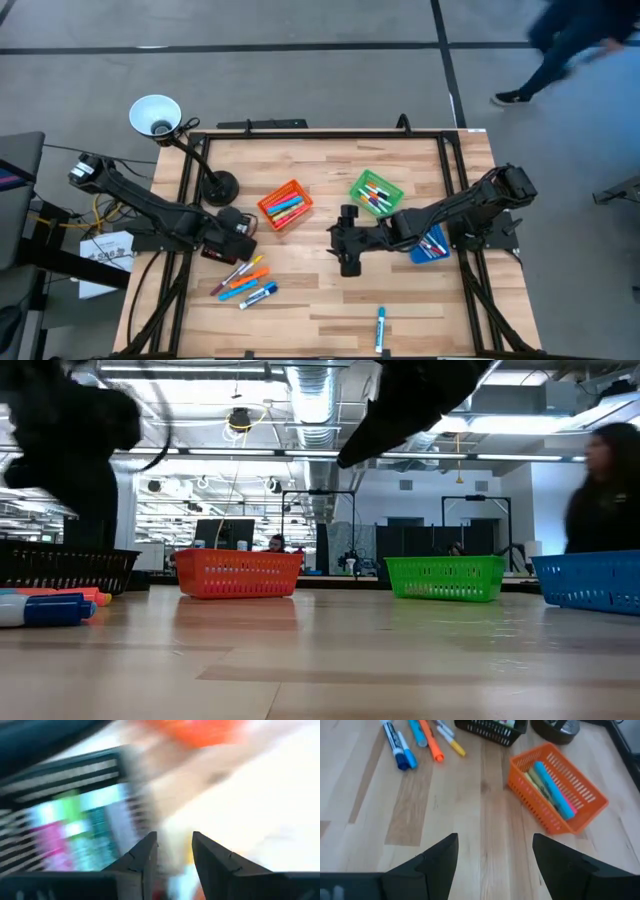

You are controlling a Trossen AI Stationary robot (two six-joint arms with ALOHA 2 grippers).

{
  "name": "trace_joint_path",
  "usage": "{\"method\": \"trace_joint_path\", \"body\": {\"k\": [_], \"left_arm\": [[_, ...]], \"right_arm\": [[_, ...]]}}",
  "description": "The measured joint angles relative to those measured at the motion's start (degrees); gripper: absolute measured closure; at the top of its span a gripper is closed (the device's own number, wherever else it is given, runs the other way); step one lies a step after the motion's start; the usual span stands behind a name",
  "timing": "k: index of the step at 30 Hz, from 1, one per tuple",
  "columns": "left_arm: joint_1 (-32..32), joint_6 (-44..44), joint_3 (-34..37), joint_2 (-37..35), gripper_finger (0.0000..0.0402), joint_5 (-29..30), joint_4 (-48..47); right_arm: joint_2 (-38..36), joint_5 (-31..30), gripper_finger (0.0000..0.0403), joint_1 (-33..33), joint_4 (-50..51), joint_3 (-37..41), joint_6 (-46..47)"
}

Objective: Pick & Place Markers
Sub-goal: Put the dark blue marker pen into the black bin

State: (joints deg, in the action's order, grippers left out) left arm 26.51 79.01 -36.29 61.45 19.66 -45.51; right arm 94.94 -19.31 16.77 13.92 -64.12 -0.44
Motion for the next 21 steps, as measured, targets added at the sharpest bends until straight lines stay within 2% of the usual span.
{"method": "trace_joint_path", "body": {"k": [6,9,15,21], "left_arm": [[2.7,-19.6,-0.8,2.0,0.0298,0.9,30.2],[5.6,-26.1,-0.8,6.2,0.0299,0.8,39.5],[10.8,-26.2,-0.8,17.0,0.0299,-0.6,42.6],[14.1,-26.1,-0.8,22.2,0.03,-2.4,42.5]], "right_arm": [[0.0,0.0,0.0154,-0.8,-0.4,0.0,-0.1],[0.0,0.0,0.0154,-1.2,-0.3,0.0,0.0],[0.0,0.1,0.0154,-1.0,0.6,0.0,2.0],[0.0,3.5,0.0154,-0.5,0.6,0.0,7.7]]}}
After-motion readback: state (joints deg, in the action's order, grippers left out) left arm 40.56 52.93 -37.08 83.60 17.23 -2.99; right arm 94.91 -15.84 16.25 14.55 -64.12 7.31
